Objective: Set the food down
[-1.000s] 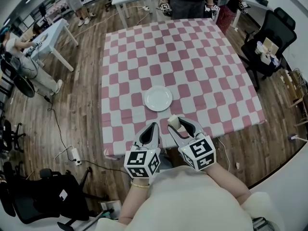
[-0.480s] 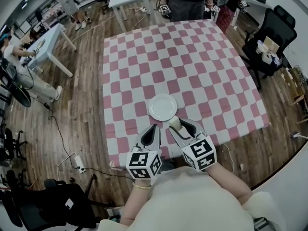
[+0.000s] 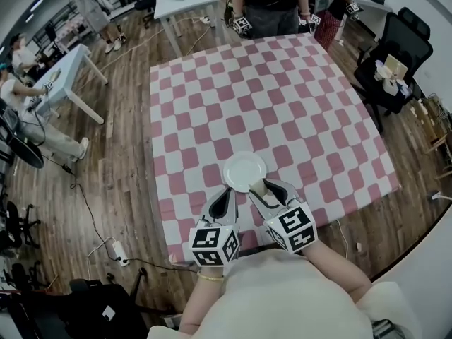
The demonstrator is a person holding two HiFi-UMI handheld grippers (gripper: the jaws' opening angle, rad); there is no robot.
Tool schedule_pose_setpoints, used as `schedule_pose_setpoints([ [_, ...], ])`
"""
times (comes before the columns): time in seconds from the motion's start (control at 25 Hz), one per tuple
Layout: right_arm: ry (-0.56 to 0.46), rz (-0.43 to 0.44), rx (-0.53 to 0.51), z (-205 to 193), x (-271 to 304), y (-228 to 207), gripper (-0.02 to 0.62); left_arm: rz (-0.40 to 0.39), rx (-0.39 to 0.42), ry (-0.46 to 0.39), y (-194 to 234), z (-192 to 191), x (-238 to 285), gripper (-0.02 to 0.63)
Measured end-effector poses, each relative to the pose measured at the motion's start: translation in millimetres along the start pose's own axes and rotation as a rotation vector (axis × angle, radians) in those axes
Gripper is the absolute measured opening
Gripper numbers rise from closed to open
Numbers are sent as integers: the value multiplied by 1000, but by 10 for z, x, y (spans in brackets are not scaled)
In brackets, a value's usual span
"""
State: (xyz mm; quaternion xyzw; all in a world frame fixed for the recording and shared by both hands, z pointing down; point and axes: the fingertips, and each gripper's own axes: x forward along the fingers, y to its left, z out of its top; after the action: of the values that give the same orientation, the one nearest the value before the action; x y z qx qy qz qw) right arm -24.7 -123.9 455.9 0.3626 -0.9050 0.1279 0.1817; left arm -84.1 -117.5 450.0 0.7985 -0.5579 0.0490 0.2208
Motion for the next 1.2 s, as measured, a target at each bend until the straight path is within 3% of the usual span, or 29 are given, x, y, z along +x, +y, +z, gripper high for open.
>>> schedule_pose_setpoints([
  [1.2, 145, -62, 25, -182, 904, -395, 170, -63, -18, 103, 626, -145, 626, 0],
])
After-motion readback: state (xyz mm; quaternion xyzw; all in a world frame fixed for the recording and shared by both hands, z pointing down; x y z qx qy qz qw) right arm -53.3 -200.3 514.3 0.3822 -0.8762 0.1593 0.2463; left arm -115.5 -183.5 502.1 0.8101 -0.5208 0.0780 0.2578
